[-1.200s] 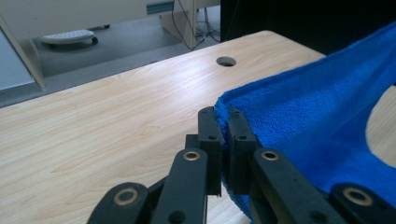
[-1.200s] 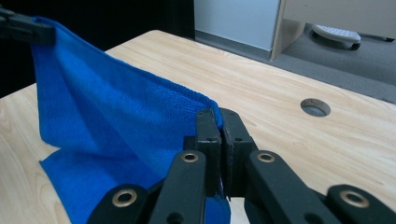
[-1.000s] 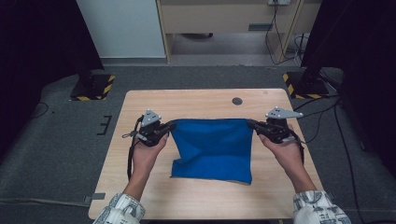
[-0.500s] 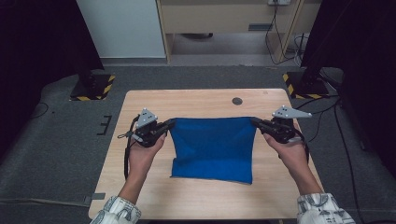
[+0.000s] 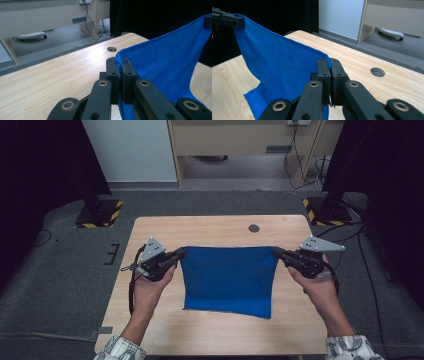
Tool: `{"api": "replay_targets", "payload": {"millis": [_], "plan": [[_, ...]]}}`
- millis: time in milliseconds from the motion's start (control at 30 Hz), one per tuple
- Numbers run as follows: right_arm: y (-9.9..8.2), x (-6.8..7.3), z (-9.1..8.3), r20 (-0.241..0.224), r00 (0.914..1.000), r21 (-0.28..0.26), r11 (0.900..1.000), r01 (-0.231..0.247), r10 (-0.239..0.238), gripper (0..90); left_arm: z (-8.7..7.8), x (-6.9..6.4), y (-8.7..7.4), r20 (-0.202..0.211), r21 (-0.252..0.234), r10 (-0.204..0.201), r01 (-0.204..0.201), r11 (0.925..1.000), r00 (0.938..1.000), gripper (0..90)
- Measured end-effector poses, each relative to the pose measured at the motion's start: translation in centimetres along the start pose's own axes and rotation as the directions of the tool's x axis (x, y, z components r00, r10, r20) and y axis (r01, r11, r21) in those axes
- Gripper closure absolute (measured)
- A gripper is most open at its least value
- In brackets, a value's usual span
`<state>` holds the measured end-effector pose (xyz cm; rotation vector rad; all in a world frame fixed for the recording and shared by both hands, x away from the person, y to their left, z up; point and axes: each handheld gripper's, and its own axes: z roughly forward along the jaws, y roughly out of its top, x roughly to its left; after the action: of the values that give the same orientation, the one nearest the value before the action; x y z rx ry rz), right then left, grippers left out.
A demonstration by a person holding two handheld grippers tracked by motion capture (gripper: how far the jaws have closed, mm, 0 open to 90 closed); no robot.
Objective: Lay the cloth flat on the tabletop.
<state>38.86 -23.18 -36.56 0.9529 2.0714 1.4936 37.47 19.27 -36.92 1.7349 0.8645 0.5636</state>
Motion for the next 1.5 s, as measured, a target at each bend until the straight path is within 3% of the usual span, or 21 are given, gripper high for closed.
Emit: {"api": "replay_targets", "payload": {"millis": [267, 500, 600, 700, 767, 867, 1000, 1033, 1167, 1333, 1500], "plan": [[0.5, 0.3, -1.0, -0.002, 1.0000, -0.027, 0.9996, 0.007, -0.007, 88.0, -1.1, -0.9, 0.8, 0.006, -0.028, 0.021, -0.021, 0.9994, 0.9998, 86.6], [0.9, 1.6, -3.3, -0.004, 0.9995, -0.064, 0.9975, 0.030, -0.030, 88.0, -2.5, -2.1, 1.3, 0.008, -0.044, 0.031, -0.031, 0.9985, 0.9995, 86.5], [1.1, 2.5, -4.6, -0.003, 0.9986, -0.086, 0.9950, 0.051, -0.052, 88.1, -4.3, -3.4, 2.1, 0.018, -0.067, 0.047, -0.046, 0.9967, 0.9987, 86.5], [1.4, 3.3, -6.1, -0.013, 0.9987, -0.096, 0.9942, 0.047, -0.049, 88.0, -5.7, -4.3, 2.5, 0.043, -0.082, 0.037, -0.034, 0.9960, 0.9984, 86.5], [1.7, 3.8, -7.1, -0.022, 0.9980, -0.106, 0.9927, 0.057, -0.060, 88.0, -6.6, -5.0, 2.8, 0.049, -0.087, 0.058, -0.053, 0.9948, 0.9971, 86.5], [2.0, 4.1, -7.8, -0.033, 0.9972, -0.111, 0.9918, 0.064, -0.068, 87.9, -6.8, -5.1, 2.8, 0.062, -0.065, 0.073, -0.069, 0.9955, 0.9954, 86.2], [1.7, 3.4, -6.4, -0.029, 0.9975, -0.063, 0.9960, 0.063, -0.065, 87.7, -4.9, -3.4, 2.0, 0.055, -0.012, 0.049, -0.049, 0.9987, 0.9973, 85.8], [1.5, 3.1, -5.7, -0.029, 0.9976, -0.047, 0.9970, 0.062, -0.063, 87.7, -4.2, -2.8, 1.7, 0.044, 0.006, 0.055, -0.055, 0.9985, 0.9975, 85.6], [0.3, 1.8, -2.7, -0.027, 0.9982, 0.027, 0.9982, 0.054, -0.053, 87.8, -1.4, -0.8, 0.3, 0.047, 0.071, 0.015, -0.018, 0.9973, 0.9988, 85.4], [-1.7, 0.1, 1.1, -0.020, 0.9994, 0.123, 0.9919, 0.032, -0.030, 87.8, 1.6, 1.1, -1.6, 0.033, 0.131, -0.001, -0.003, 0.9914, 0.9995, 85.1], [-2.8, -0.8, 3.4, -0.010, 0.9997, 0.163, 0.9863, 0.025, -0.024, 87.8, 3.8, 1.9, -2.7, 0.027, 0.150, -0.023, 0.018, 0.9885, 0.9994, 85.2]]}}
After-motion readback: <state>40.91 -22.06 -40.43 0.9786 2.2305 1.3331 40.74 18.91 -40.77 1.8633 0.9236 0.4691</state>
